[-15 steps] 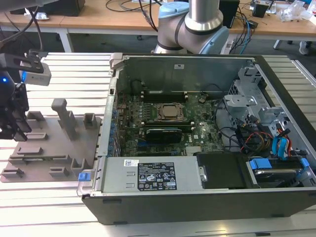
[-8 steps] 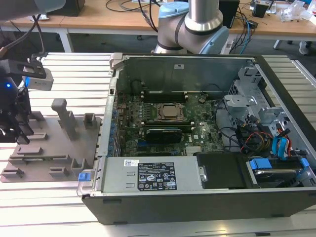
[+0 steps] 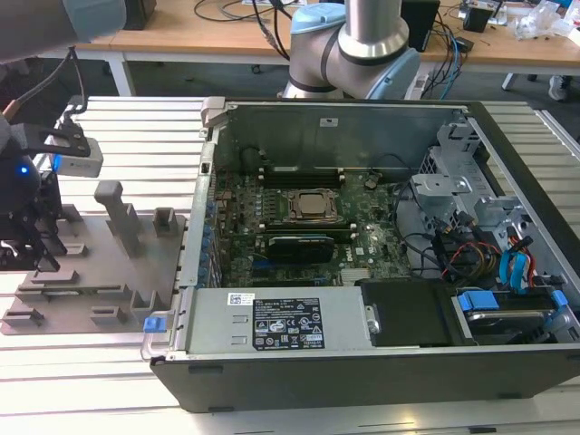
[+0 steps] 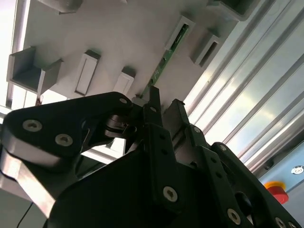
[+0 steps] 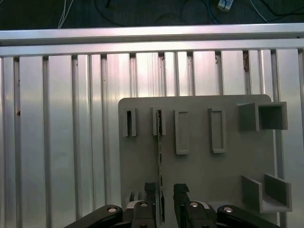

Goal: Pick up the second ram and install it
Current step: 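Pick up the second ram and move it above second insertion slot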

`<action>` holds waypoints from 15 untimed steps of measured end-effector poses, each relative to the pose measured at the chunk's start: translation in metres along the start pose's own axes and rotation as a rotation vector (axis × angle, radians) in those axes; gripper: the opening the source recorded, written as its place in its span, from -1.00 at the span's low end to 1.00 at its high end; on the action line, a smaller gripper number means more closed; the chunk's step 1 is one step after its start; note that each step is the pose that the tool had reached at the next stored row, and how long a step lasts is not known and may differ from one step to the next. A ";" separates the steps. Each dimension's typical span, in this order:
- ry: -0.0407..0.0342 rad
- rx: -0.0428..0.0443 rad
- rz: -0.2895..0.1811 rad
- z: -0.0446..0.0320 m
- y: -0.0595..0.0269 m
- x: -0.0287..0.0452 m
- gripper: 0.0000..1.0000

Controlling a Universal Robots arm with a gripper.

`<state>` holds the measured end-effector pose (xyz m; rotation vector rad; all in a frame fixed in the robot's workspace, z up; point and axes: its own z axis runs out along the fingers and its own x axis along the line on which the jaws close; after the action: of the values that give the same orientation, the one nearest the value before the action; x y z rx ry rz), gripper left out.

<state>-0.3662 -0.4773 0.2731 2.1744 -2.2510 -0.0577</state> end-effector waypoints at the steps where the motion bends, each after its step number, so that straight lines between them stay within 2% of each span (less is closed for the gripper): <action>1: 0.0011 0.0002 0.000 0.0029 -0.0001 0.0013 -0.40; 2: 0.0041 0.0001 -0.004 0.0055 -0.0004 0.0015 -0.40; 4: 0.0173 -0.0004 -0.037 0.0119 -0.0015 0.0015 -0.40; 7: 0.0236 -0.0013 -0.071 0.0207 -0.0039 0.0018 -0.40; 12: 0.0224 -0.0012 -0.081 0.0351 -0.0054 0.0023 -0.40; 15: 0.0102 -0.0011 -0.082 0.0453 -0.0041 0.0029 -0.40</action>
<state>-0.3637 -0.4795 0.2277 2.2602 -2.1554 -0.0484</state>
